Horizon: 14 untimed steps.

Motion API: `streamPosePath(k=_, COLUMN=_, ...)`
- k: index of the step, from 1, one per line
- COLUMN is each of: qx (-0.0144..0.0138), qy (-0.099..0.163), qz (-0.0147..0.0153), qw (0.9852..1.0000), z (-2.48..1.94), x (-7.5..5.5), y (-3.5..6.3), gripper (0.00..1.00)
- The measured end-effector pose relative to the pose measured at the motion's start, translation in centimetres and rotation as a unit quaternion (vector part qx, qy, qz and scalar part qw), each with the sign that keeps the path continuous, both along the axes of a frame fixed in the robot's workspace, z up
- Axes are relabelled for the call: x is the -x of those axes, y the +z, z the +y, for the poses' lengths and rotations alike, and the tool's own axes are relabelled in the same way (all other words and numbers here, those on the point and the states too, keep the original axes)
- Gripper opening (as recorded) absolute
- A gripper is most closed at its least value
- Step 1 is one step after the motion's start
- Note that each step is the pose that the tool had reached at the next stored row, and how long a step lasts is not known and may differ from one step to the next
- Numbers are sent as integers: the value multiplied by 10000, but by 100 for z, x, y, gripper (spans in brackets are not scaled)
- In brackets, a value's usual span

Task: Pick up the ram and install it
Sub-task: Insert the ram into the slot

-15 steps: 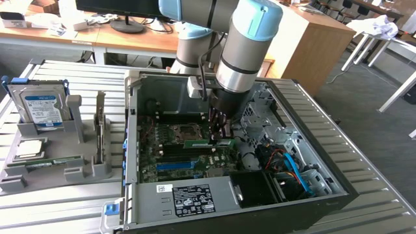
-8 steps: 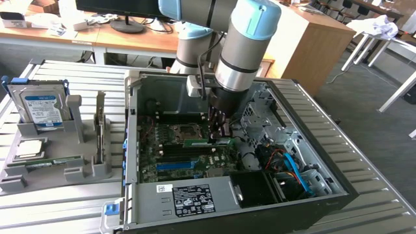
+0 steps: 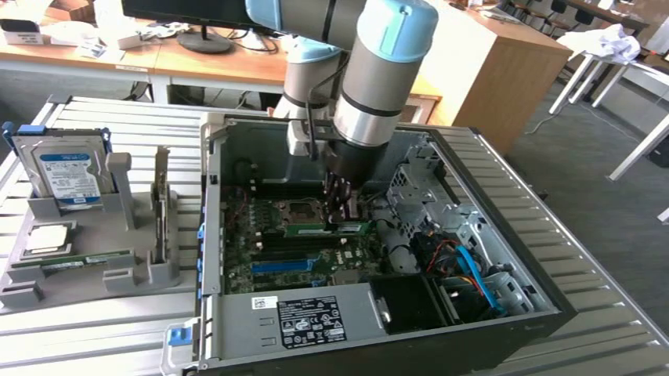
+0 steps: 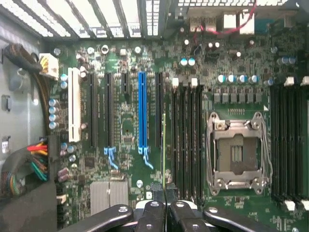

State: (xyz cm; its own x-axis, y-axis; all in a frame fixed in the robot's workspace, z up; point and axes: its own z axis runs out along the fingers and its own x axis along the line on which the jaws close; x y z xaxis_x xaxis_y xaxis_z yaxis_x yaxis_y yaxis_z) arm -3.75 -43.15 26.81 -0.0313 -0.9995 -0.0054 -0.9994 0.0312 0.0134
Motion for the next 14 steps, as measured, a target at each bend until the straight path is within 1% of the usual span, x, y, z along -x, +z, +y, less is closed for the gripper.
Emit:
streamPosePath(k=3, qx=1, qy=0, qz=0, qw=10000, z=1, x=100, y=-15, gripper=12)
streamPosePath(k=5, qx=0, qy=4, qz=-1, qw=10000, z=4, x=141, y=-31, gripper=12)
streamPosePath(k=7, qx=1, qy=46, qz=0, qw=10000, z=11, x=146, y=-43, gripper=12)
streamPosePath(k=11, qx=0, qy=279, qz=-1, qw=9996, z=19, x=147, y=-58, gripper=12)
streamPosePath(k=14, qx=1, qy=286, qz=0, qw=9996, z=37, x=152, y=-73, gripper=12)
